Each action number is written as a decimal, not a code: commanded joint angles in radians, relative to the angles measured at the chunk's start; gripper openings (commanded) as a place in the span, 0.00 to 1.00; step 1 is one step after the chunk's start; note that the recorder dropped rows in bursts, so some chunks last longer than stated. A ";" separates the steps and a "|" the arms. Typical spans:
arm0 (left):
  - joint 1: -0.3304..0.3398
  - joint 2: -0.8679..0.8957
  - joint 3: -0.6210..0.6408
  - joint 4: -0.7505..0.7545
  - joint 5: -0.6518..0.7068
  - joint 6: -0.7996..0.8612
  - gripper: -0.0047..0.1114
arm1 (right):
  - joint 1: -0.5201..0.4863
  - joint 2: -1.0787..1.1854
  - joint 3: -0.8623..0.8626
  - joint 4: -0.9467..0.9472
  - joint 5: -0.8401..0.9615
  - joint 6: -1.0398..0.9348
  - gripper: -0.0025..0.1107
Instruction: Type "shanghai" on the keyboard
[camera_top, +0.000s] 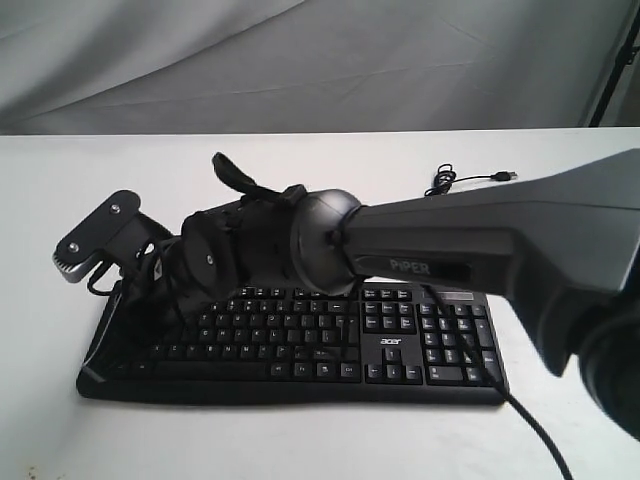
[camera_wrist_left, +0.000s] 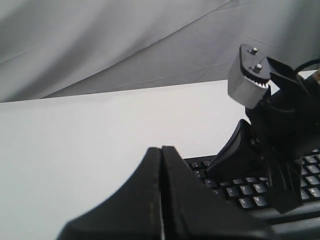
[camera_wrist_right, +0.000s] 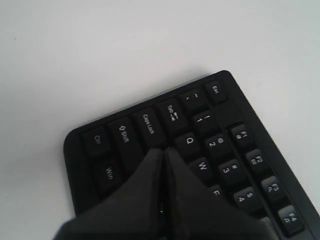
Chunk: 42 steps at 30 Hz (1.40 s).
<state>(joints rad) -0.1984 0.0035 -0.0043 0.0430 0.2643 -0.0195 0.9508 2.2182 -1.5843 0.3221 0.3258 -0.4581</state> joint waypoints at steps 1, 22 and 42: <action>-0.004 -0.003 0.004 0.001 -0.005 -0.003 0.04 | 0.001 0.019 -0.012 0.001 -0.013 -0.039 0.02; -0.004 -0.003 0.004 0.001 -0.005 -0.003 0.04 | -0.008 0.023 0.018 -0.040 -0.059 -0.106 0.02; -0.004 -0.003 0.004 0.001 -0.005 -0.003 0.04 | -0.005 0.078 0.018 -0.038 -0.111 -0.121 0.02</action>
<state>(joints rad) -0.1984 0.0035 -0.0043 0.0430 0.2643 -0.0195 0.9485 2.2986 -1.5728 0.2835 0.2265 -0.5695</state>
